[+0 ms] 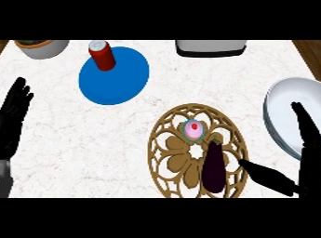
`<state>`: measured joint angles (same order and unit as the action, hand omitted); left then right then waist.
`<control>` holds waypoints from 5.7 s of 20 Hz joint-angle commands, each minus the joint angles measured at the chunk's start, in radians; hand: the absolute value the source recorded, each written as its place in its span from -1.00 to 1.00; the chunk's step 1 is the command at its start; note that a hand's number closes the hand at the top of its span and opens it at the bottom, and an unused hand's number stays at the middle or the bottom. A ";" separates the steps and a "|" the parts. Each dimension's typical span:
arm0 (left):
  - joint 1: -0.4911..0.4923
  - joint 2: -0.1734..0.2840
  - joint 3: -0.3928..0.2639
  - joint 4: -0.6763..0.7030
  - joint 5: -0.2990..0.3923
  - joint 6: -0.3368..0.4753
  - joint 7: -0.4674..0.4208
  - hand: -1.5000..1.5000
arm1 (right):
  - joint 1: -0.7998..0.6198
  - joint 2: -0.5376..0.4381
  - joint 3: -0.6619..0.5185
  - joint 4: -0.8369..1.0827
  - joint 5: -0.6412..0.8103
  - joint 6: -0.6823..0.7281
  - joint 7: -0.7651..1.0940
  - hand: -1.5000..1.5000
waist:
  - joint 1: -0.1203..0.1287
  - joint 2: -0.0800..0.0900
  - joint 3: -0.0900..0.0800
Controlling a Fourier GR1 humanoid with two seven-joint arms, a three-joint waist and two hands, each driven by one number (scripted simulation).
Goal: Pick the cupcake from the placemat and place it in the bowl
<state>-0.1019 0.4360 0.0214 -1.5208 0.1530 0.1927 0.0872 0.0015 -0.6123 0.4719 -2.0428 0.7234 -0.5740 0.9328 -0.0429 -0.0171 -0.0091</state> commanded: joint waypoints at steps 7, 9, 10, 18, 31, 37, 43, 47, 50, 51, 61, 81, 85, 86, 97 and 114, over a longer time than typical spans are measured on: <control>-0.036 -0.039 -0.040 -0.005 -0.023 0.000 0.012 0.00 | -0.275 0.081 0.009 -0.131 0.021 0.507 0.440 -1.00 | 0.062 0.017 0.003; -0.062 -0.030 -0.040 -0.010 -0.028 0.002 0.035 0.00 | -0.302 0.067 0.006 -0.093 -0.060 0.576 0.447 -1.00 | 0.068 0.019 0.002; -0.030 -0.033 -0.045 -0.022 -0.012 -0.020 0.028 0.00 | -0.298 0.060 -0.012 -0.087 -0.104 0.600 0.456 -1.00 | 0.070 0.017 0.003; -0.070 -0.036 -0.031 0.014 -0.023 -0.017 0.013 0.00 | -0.449 0.127 -0.053 0.123 -0.354 0.722 0.484 -1.00 | 0.071 0.023 0.005; -0.042 -0.039 -0.034 -0.049 -0.036 -0.013 0.053 0.00 | -0.565 0.195 -0.013 0.383 -0.539 0.827 0.542 -1.00 | 0.059 0.012 0.007; -0.081 -0.042 -0.012 -0.016 -0.041 -0.008 0.072 0.00 | -0.574 0.209 0.114 0.440 -0.348 0.775 0.473 -1.00 | 0.041 0.013 0.008; -0.032 -0.043 0.010 0.010 -0.016 -0.059 0.020 0.00 | -0.599 0.295 0.074 0.505 -0.353 0.802 0.480 -1.00 | 0.041 0.015 0.008; -0.019 -0.086 -0.014 0.018 -0.071 -0.015 -0.028 0.00 | -0.563 0.339 0.069 0.550 -0.331 0.784 0.438 -1.00 | 0.041 0.016 0.008; -0.024 -0.087 -0.006 0.021 -0.056 -0.037 -0.036 0.00 | -0.619 0.412 0.057 0.639 -0.285 0.758 0.451 -1.00 | 0.051 0.018 0.008; -0.059 -0.067 -0.003 -0.022 -0.065 -0.020 0.054 0.00 | -0.603 0.396 0.048 0.636 -0.289 0.777 0.444 -1.00 | 0.048 0.016 0.009; -0.095 -0.079 0.015 0.006 -0.084 -0.027 0.078 0.00 | -0.542 0.469 0.023 0.751 -0.155 0.719 0.327 -1.00 | 0.045 0.018 0.009; -0.066 -0.120 0.096 0.074 -0.105 -0.115 -0.032 0.00 | -0.602 0.580 -0.115 0.890 0.064 0.665 0.156 1.00 | 0.042 0.018 0.008; -0.014 -0.132 0.062 -0.007 -0.136 -0.076 0.022 0.00 | -0.380 0.453 0.178 0.651 0.021 0.837 -0.295 1.00 | 0.011 -0.001 0.010; -0.030 -0.114 0.086 -0.008 -0.102 -0.098 0.048 0.00 | -0.387 0.417 0.217 0.623 0.010 0.868 -0.389 1.00 | 0.018 -0.003 0.011; 0.050 -0.101 0.122 -0.052 -0.101 -0.086 0.028 0.00 | -0.170 -0.080 0.106 -0.091 0.035 0.726 -0.654 1.00 | -0.042 -0.013 0.010; -0.024 -0.130 0.076 -0.064 -0.121 -0.100 0.074 0.00 | 0.076 -0.219 -0.819 -0.117 -0.718 0.839 -0.862 1.00 | 0.030 0.015 0.010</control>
<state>-0.1161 0.3150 0.1166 -1.5655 0.0384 0.1007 0.1436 0.1001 -0.8027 -0.1848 -2.2707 0.1775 0.1881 0.1307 -0.0402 -0.0063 0.0013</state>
